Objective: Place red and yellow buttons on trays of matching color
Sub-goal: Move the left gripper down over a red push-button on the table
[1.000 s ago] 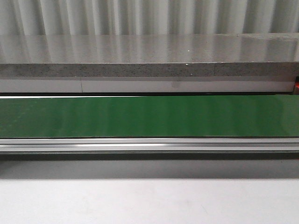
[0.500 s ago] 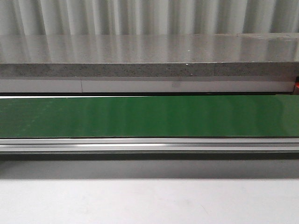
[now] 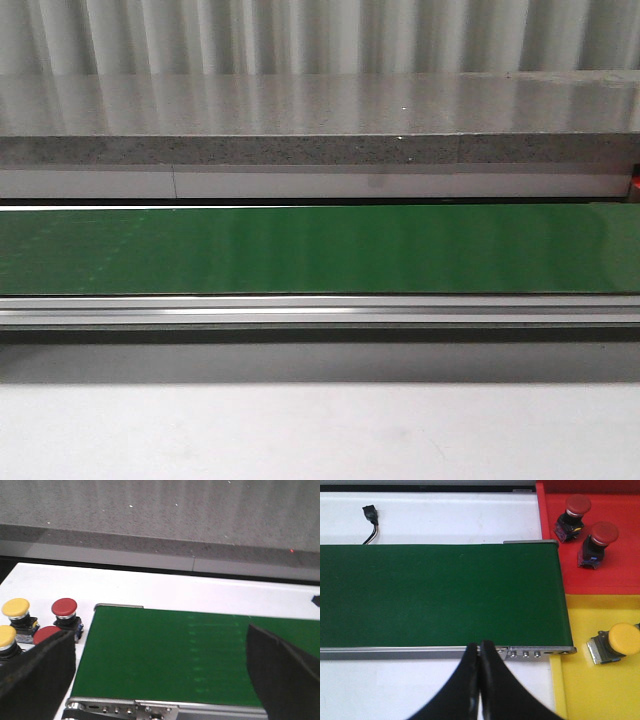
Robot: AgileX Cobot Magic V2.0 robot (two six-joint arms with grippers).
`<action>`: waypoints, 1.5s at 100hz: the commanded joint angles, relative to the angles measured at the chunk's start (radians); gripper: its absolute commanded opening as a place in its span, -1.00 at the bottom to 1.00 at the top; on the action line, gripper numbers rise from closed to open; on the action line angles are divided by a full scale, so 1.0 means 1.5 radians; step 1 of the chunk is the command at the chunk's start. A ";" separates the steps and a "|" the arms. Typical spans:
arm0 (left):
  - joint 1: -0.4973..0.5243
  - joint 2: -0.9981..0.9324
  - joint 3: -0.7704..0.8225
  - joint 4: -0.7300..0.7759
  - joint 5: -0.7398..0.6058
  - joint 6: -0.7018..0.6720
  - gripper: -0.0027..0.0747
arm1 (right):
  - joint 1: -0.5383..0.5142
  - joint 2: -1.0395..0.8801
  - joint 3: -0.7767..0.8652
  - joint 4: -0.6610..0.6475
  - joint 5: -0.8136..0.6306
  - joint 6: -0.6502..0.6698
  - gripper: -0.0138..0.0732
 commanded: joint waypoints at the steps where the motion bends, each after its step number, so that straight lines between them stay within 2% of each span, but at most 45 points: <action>1: 0.028 0.039 -0.042 -0.003 -0.066 -0.043 0.73 | 0.001 -0.004 -0.017 -0.002 -0.034 -0.006 -0.84; 20: 0.140 0.164 -0.079 -0.014 -0.065 -0.111 0.72 | 0.001 -0.004 -0.017 -0.002 -0.034 -0.006 -0.84; 41: 0.218 0.324 -0.118 -0.077 -0.071 -0.111 0.72 | 0.001 -0.004 -0.017 -0.002 -0.034 -0.006 -0.84; 70: 0.224 0.533 -0.204 -0.084 -0.081 -0.111 0.72 | 0.001 -0.004 -0.017 -0.002 -0.034 -0.006 -0.84; 92: 0.224 0.638 -0.259 -0.084 -0.085 -0.111 0.72 | 0.001 -0.004 -0.017 -0.002 -0.034 -0.006 -0.84; 150: 0.224 0.757 -0.275 -0.114 -0.156 -0.114 0.72 | 0.001 -0.004 -0.017 -0.002 -0.034 -0.006 -0.84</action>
